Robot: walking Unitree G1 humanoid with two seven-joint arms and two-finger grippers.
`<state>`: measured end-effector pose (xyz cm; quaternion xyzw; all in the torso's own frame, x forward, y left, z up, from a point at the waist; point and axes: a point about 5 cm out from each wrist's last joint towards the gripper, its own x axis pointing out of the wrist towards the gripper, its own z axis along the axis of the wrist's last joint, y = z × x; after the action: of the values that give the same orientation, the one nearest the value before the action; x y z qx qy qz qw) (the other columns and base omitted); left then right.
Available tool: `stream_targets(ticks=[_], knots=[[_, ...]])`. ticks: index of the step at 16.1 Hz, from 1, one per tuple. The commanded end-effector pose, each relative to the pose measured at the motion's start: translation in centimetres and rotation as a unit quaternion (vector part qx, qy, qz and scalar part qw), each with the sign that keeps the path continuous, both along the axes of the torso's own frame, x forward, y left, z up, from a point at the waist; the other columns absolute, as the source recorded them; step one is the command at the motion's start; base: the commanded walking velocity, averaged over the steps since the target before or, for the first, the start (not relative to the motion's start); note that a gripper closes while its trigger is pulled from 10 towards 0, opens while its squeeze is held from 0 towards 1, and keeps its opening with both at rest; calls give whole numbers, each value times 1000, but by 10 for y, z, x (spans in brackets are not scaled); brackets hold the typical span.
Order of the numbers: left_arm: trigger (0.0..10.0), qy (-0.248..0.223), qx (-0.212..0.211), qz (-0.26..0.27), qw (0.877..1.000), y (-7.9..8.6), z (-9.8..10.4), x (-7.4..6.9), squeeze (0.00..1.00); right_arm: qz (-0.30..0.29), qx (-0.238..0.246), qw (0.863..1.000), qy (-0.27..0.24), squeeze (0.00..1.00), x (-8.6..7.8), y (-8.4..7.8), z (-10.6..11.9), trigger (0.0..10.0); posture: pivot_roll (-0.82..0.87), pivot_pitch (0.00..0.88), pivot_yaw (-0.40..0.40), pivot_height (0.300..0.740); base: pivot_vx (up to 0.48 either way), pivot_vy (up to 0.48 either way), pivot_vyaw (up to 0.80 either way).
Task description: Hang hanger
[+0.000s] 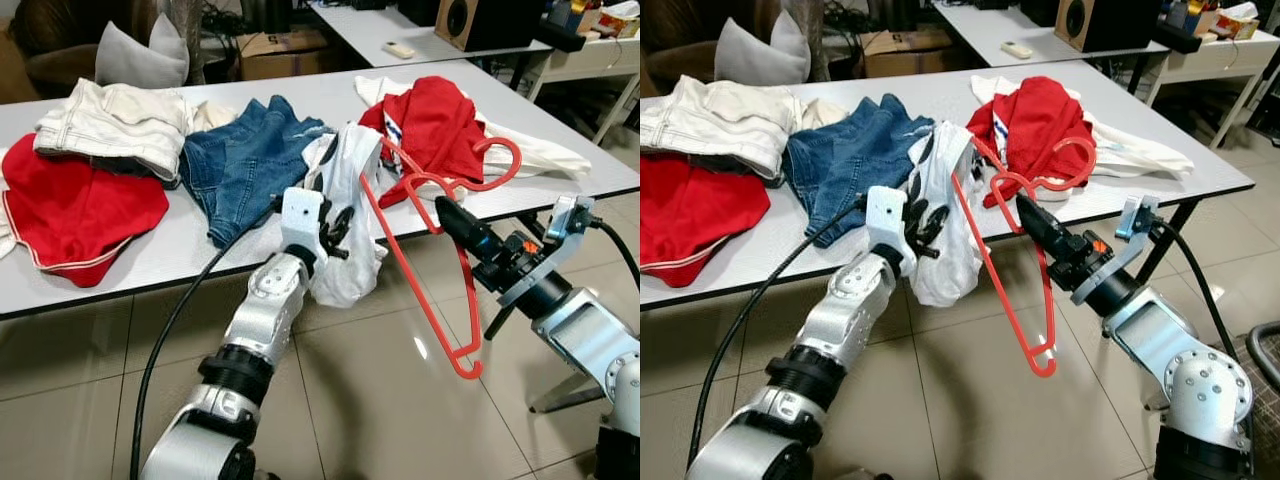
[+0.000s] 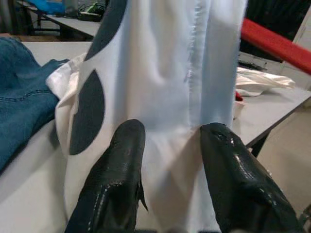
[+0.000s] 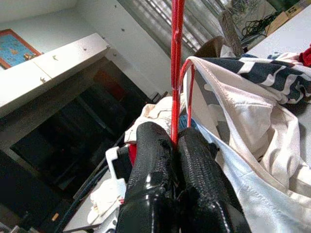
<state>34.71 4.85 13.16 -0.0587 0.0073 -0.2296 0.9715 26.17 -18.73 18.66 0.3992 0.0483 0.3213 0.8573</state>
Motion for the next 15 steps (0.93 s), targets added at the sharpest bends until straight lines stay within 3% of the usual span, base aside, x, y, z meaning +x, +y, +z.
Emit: stream_targets(ticks=[1,3,4,5,8,10,11,12,13,15], knots=[[10000,-3,-5,-4,1000,-4,3,2,1000,11,1,1000,-27,0,-3,3,12,0,-287,0,4,740,0,0,0],[10000,-2,-6,-3,1000,-5,2,3,1000,10,1,1000,-27,0,-3,2,12,0,-287,0,4,740,0,0,0],[10000,-3,-11,-9,1000,-7,2,3,110,10,1,1000,-28,0,-3,2,12,0,-292,0,7,740,0,0,0],[10000,-3,-4,-13,1000,-9,0,4,0,10,2,1000,-28,0,-3,2,12,0,-291,0,7,740,0,0,0],[10000,7,28,19,999,-6,-6,8,0,12,5,999,-31,0,-3,3,14,0,-292,0,3,740,0,0,0],[9961,17,27,26,999,-6,-9,10,0,13,8,999,-34,0,-3,3,15,0,-296,0,3,740,0,0,0],[9294,18,27,26,999,-7,-9,10,0,13,8,999,-34,0,-3,3,16,0,-296,0,3,740,0,0,0],[2353,21,25,24,999,-9,-9,11,0,13,8,999,-34,0,-3,3,16,0,-298,0,4,740,0,0,0],[0,21,23,24,999,-10,-9,11,0,13,9,999,-34,0,-3,3,16,0,-300,0,5,740,0,0,0],[0,21,23,22,999,-11,-10,12,0,11,9,999,-33,0,-3,3,15,0,-301,0,8,740,0,0,0]])
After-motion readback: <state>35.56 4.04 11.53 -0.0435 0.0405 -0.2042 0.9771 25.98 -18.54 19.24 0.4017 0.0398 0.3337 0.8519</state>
